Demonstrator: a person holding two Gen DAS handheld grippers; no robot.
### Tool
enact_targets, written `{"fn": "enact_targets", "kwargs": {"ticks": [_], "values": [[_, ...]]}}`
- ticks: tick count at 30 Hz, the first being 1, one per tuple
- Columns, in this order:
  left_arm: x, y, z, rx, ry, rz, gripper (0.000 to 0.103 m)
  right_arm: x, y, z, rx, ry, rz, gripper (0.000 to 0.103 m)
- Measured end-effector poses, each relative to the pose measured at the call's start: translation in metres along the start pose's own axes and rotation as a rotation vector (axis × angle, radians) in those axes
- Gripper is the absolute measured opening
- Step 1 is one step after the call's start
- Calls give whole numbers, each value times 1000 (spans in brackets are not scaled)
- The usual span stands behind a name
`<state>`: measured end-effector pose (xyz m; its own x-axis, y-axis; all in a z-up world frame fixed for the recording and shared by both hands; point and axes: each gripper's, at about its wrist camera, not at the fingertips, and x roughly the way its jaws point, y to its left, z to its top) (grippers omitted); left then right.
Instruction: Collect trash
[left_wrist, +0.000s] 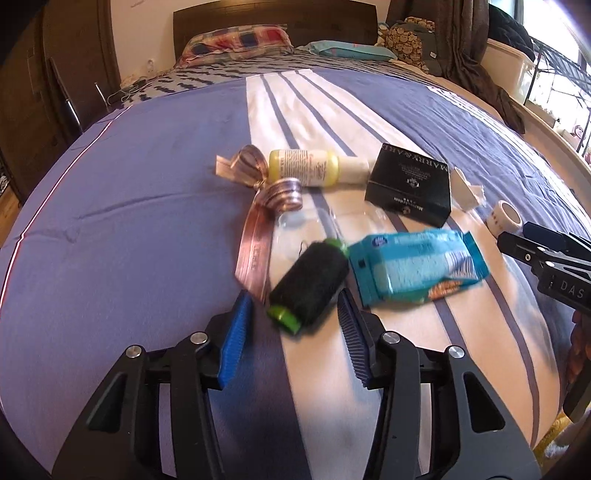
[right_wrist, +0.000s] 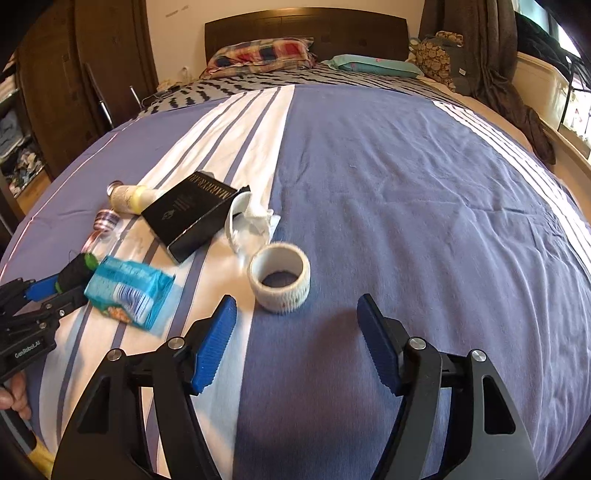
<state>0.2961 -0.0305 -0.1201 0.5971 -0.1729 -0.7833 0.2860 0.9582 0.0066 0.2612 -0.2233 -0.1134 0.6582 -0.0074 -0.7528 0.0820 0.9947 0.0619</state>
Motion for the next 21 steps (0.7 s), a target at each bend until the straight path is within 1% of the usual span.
{"fn": "enact_targets", "kwargs": {"ticks": [2,4,5,6,7,8,14,21], "values": [[3,-2,5,5,-2,-6,41,4,0,5,0,3,2,64],[6,-4,8,15,-4,-15,33,9,1,9,0,7,5,54],[7,-5,9,19,-4,-22,30,10,2,10,-1,8,4,51],[7,-6,10,22,-5,-26,26,12,1,12,-4,10,4,44],[6,-7,10,24,-7,-24,25,12,3,12,-8,11,11,35],[5,-7,9,25,-9,-22,25,13,5,12,-17,11,20,34],[-7,-8,-2,26,-6,-20,25,1,11,5,-51,-9,22,34],[-43,-18,-33,18,-15,-28,25,-29,9,-18,-48,-13,33,34]]}}
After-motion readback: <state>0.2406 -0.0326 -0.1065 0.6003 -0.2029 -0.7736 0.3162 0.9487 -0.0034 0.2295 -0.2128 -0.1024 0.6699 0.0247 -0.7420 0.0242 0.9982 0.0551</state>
